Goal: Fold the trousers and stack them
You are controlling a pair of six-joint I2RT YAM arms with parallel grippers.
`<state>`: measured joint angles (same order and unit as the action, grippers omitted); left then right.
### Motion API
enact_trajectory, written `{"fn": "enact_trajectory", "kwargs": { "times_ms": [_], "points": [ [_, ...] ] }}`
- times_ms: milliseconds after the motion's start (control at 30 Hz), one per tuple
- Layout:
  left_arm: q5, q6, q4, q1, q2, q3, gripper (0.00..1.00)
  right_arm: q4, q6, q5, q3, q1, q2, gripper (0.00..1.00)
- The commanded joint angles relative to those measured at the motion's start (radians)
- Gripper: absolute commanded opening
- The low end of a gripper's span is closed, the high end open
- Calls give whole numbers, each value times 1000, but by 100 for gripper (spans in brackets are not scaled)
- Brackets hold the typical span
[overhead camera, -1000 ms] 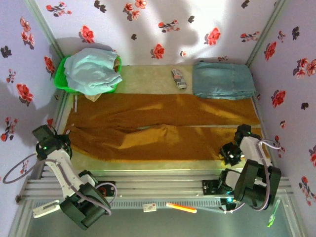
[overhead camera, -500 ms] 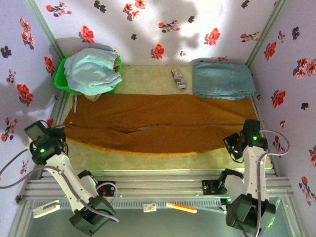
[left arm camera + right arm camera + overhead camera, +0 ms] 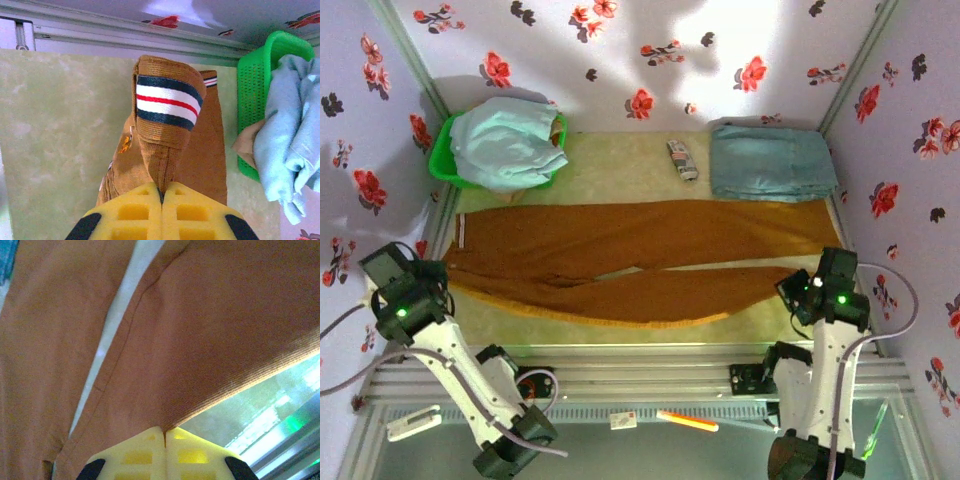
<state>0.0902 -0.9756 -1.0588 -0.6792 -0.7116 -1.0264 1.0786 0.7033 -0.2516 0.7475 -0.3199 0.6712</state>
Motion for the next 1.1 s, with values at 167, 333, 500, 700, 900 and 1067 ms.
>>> {"fn": "enact_trajectory", "kwargs": {
  "times_ms": [167, 333, 500, 700, 900, 1067],
  "points": [
    [5, -15, 262, 23, -246, -140, 0, -272, -57, 1, 218, 1, 238, 0],
    [-76, 2, 339, 164, -459, -235, 0, -410, -55, -13, 288, 16, 482, 0],
    [-125, 4, 385, 235, -632, -277, 0, -501, -59, 10, 397, 69, 733, 0],
    [-165, 54, 416, 272, -778, -358, 0, -438, -123, 46, 620, 109, 990, 0],
    [-172, 157, 397, 333, -983, -521, 0, -377, -166, 52, 752, 123, 1168, 0],
    [-215, 148, 418, 376, -1082, -537, 0, -390, -165, 58, 786, 140, 1268, 0]
  ]
}}
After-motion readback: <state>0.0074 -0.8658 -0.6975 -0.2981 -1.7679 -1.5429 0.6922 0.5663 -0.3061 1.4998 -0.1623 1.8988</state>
